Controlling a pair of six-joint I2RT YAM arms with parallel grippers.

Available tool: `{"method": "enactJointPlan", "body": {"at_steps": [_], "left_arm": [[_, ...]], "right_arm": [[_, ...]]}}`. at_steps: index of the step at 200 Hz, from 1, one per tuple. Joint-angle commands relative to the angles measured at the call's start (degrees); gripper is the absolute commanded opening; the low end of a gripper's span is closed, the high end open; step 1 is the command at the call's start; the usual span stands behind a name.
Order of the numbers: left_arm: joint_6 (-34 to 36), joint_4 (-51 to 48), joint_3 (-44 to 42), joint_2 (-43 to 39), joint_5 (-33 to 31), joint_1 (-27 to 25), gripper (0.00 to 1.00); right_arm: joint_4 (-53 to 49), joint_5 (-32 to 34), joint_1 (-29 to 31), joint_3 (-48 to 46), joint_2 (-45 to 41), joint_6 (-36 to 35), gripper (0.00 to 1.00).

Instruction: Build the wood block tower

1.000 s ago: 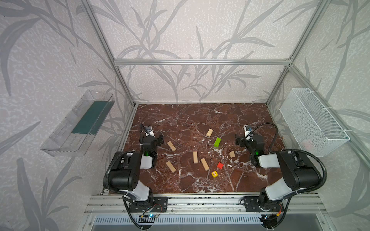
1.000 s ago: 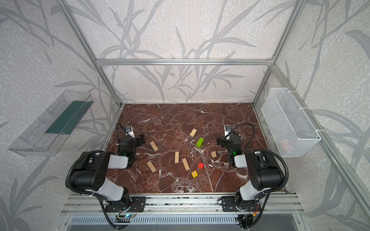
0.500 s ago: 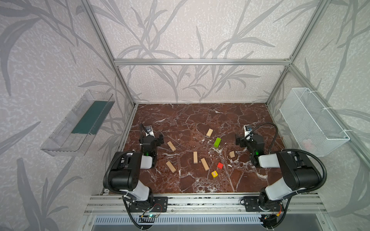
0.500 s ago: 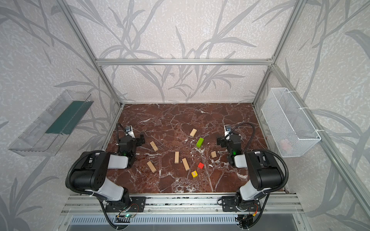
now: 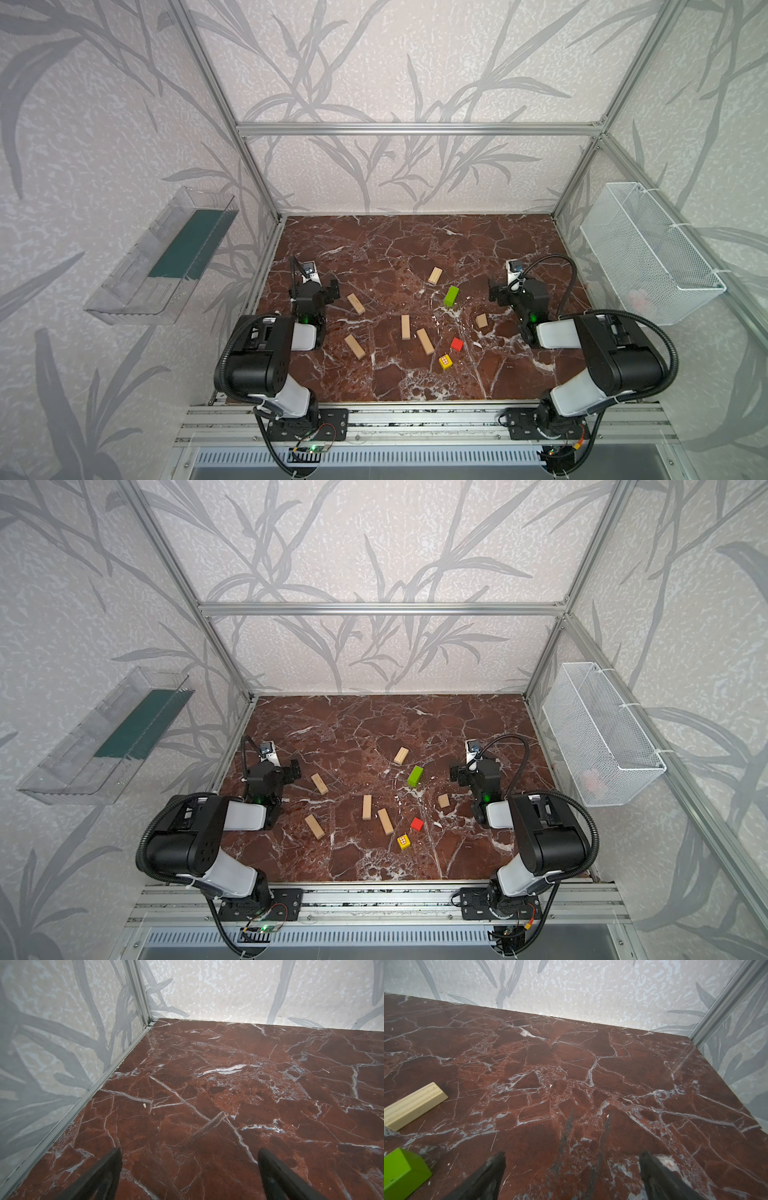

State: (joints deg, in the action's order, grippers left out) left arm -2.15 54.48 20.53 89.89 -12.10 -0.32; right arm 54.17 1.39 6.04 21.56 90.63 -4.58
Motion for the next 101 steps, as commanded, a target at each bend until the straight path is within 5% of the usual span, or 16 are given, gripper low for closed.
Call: {"method": "enactJointPlan", "body": {"at_steps": [1,101], "left_arm": [[0.48,0.69,0.75,0.2,0.17,0.26,0.99],[-0.17,2.22,-2.37,-5.02,-2.55,-0.19,1.0]], "right_arm": [[2.17,-0.35,0.11,-0.29,0.25,-0.52,0.99],[3.88,5.83,2.89,-3.11,-4.66,-2.17,0.99]]}}
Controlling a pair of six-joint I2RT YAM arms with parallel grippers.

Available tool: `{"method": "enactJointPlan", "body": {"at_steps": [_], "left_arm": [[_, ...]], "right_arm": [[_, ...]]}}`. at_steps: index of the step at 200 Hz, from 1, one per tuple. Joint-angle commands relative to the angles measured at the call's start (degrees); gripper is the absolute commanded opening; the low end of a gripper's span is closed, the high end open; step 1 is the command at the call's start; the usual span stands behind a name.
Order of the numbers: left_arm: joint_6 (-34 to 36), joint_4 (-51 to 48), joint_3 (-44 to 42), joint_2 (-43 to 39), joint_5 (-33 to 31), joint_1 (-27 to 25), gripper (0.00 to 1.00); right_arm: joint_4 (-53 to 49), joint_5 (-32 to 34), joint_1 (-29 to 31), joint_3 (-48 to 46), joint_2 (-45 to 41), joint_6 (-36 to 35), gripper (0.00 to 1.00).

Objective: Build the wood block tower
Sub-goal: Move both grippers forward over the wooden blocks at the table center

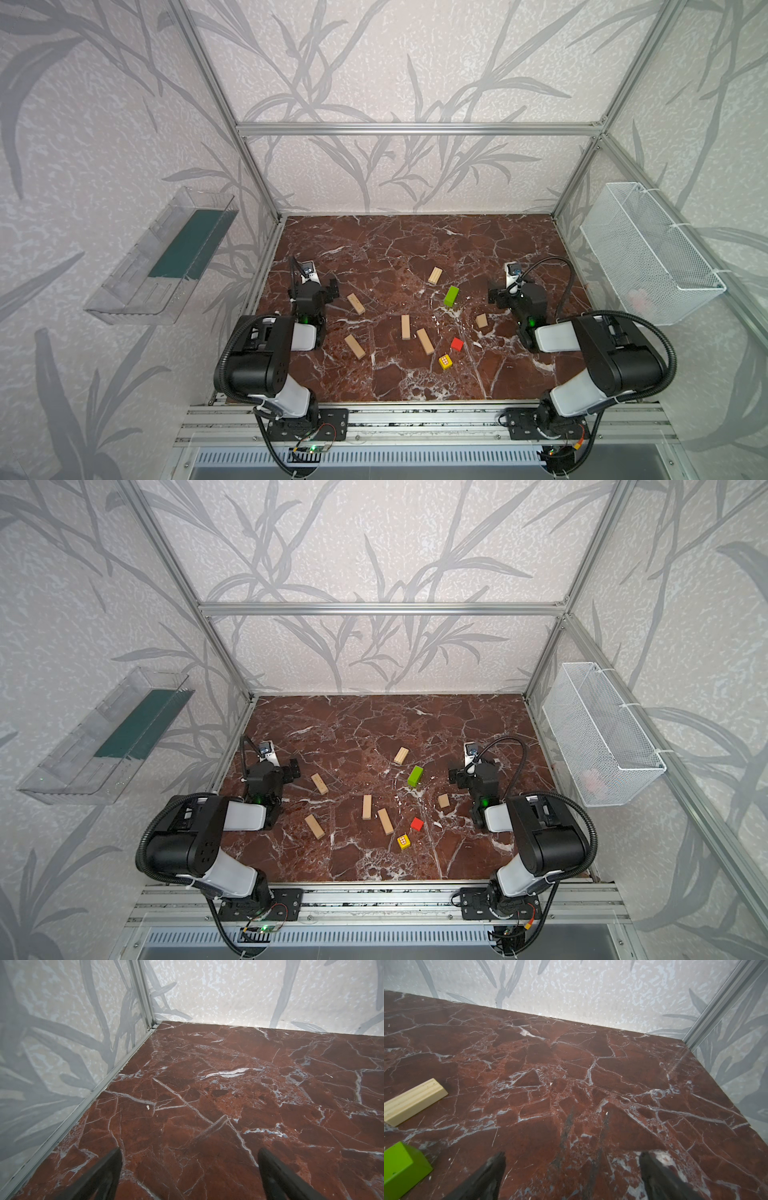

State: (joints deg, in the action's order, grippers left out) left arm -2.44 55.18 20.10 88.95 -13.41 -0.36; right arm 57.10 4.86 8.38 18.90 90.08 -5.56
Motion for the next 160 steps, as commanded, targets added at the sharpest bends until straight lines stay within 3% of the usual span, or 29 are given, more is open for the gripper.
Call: {"method": "enactJointPlan", "body": {"at_steps": [1,27,58,87,104,116,137,160], "left_arm": [[0.09,1.51,-2.01,-4.19,-1.26,-0.11,0.99],[-0.64,1.11,-4.51,-9.71,-2.51,-0.15,0.99],[-3.27,-8.71,-4.25,-18.85,-3.14,-0.09,1.0],[-8.91,-20.78,-1.36,-26.14,-1.98,0.0,0.99],[-12.16,-27.85,1.08,-29.61,-0.73,0.08,1.0],[-16.11,-33.73,3.46,-31.58,0.04,0.22,0.99],[-25.07,-46.08,8.83,-33.64,0.67,0.36,0.99],[-31.93,-46.1,7.9,-35.03,2.58,0.36,1.0]], "right_arm": [[0.84,2.35,0.57,-0.44,-4.3,-1.2,0.99],[-5.68,-0.12,0.85,0.52,-9.78,-2.16,0.99],[-18.9,-2.62,0.89,3.31,-17.93,0.79,0.99],[-24.48,-2.14,0.85,5.72,-21.87,11.92,0.99],[-29.75,-6.55,0.59,6.92,-23.69,14.75,0.99],[-28.62,-8.88,0.49,6.01,-23.82,17.51,0.99],[-24.34,-9.93,-0.62,3.83,-22.69,28.71,0.99],[-29.48,-11.83,-1.43,6.38,-21.09,34.38,0.99]]}}
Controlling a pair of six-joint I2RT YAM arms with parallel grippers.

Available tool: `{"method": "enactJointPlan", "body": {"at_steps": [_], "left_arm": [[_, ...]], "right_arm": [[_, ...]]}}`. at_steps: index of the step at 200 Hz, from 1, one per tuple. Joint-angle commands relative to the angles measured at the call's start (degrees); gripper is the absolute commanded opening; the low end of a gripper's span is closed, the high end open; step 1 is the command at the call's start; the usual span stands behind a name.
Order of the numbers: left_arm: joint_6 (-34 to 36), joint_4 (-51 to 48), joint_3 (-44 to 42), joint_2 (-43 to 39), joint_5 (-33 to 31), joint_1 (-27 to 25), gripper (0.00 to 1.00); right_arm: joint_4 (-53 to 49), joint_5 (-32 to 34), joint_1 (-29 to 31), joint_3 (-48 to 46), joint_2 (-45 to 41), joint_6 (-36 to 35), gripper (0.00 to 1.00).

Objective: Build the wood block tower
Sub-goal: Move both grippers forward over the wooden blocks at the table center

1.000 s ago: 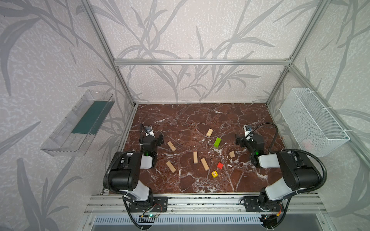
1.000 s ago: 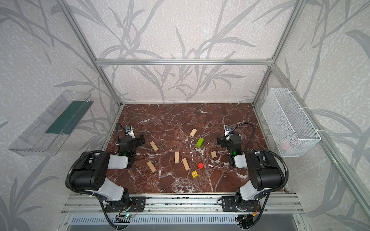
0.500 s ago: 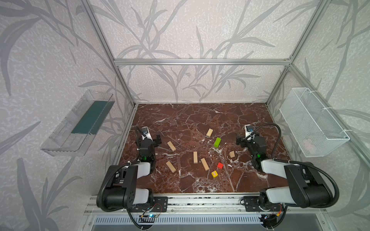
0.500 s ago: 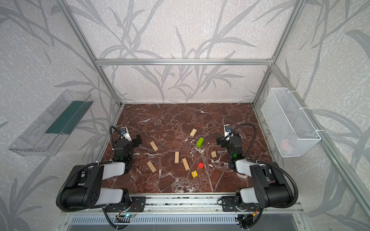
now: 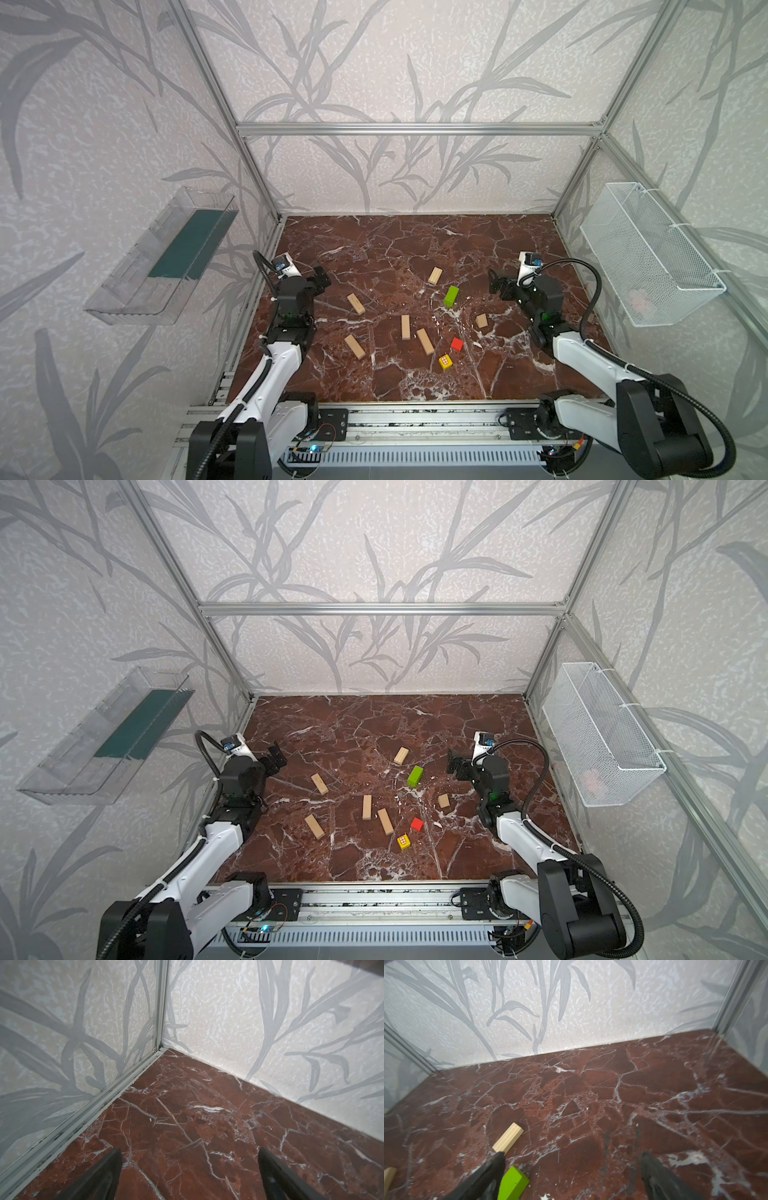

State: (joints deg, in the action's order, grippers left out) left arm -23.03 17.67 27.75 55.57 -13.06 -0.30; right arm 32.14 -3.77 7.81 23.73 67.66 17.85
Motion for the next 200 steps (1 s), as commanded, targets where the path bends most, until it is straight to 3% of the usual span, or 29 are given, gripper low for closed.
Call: {"method": "enactJointPlan", "body": {"at_steps": [1,20,30,63,149,200], "left_arm": [[-11.74,-8.61,0.22,-1.68,2.33,0.3,0.99],[-18.6,-15.34,3.04,-1.13,2.77,0.33,0.99],[-19.25,-16.88,3.89,-0.7,6.48,0.32,0.99],[-23.05,-21.07,5.73,-0.13,16.72,-1.62,0.99],[-25.59,-38.5,8.25,2.74,13.95,-26.27,0.96],[-26.06,-42.14,13.86,12.57,11.28,-37.91,0.9]], "right_arm": [[-4.88,-3.41,-0.82,1.75,1.42,11.11,0.99],[-12.2,-8.73,-0.85,6.04,3.34,10.57,0.99],[-14.36,-11.39,-0.76,7.38,3.85,10.29,0.99],[-24.72,-10.25,3.06,12.03,4.76,10.13,0.99],[-40.86,3.84,24.87,11.79,-0.8,4.03,0.99],[-36.43,4.37,28.74,6.52,-1.96,3.52,0.99]]}}
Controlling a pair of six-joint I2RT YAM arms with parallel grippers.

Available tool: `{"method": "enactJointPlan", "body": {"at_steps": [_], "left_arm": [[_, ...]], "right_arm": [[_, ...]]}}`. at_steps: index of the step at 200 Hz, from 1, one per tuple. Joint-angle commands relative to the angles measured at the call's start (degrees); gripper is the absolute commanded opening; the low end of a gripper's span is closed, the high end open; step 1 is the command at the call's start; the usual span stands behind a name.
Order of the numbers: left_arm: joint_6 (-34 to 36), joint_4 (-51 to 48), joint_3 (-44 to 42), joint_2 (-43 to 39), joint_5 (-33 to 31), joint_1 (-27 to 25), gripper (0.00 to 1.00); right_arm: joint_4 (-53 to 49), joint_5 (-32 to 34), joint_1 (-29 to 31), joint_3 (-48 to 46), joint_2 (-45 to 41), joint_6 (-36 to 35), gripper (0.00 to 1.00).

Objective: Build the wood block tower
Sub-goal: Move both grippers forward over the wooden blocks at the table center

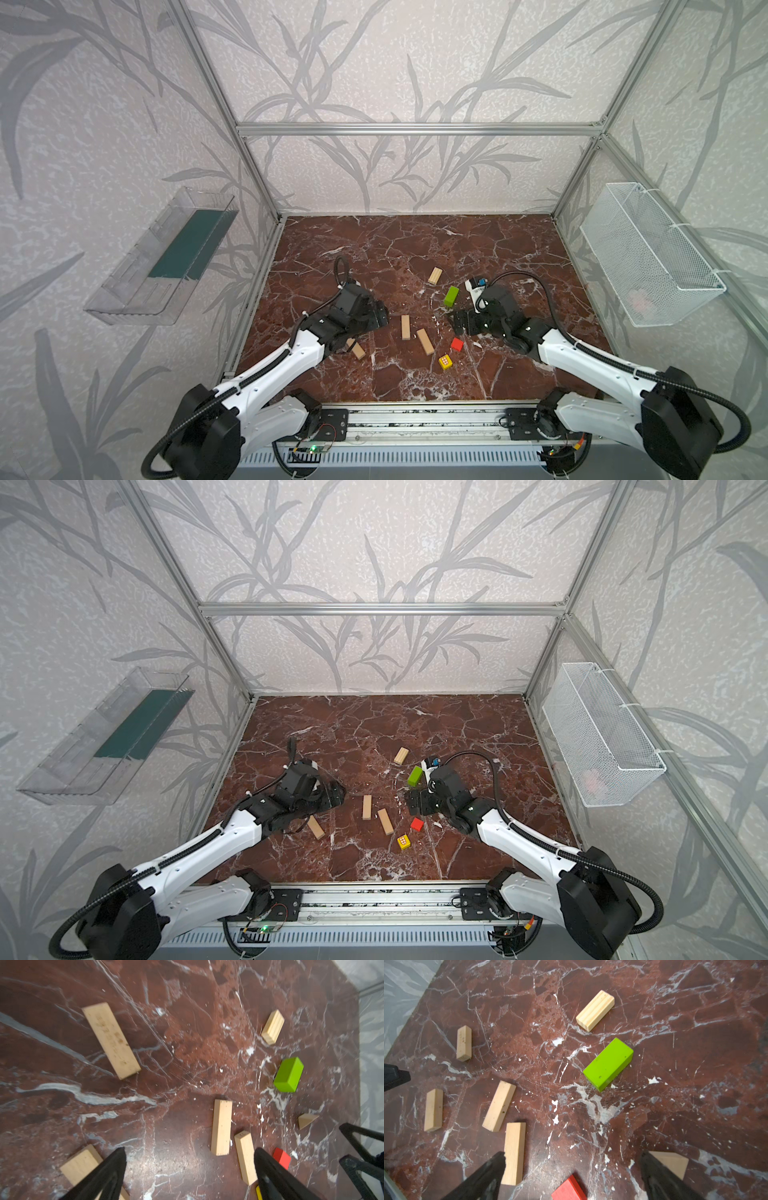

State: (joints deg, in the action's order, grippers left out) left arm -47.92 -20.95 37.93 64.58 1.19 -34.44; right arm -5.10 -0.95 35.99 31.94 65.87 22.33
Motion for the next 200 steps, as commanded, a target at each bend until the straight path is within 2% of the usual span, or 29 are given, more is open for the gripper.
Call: {"method": "enactJointPlan", "body": {"at_steps": [1,40,75,121,200], "left_arm": [[-1.14,-3.5,3.79,3.77,-3.09,-3.96,0.9],[-1.71,-4.43,9.87,13.64,-6.83,-11.05,0.81],[-1.78,-7.04,15.79,22.4,-7.76,-13.74,0.73],[-1.9,-10.61,21.05,29.69,-8.62,-15.05,0.67],[-2.0,-13.69,25.84,37.19,-9.71,-15.39,0.5]], "right_arm": [[0.89,1.51,0.61,-1.7,-0.1,-1.01,0.99],[5.08,2.13,1.19,-3.16,2.44,-1.28,0.99],[5.24,3.01,1.25,-2.51,3.91,-1.76,0.99],[7.53,4.14,1.19,-3.18,2.8,-1.51,0.99],[9.66,4.03,1.22,-4.71,0.32,-1.76,0.99]]}}
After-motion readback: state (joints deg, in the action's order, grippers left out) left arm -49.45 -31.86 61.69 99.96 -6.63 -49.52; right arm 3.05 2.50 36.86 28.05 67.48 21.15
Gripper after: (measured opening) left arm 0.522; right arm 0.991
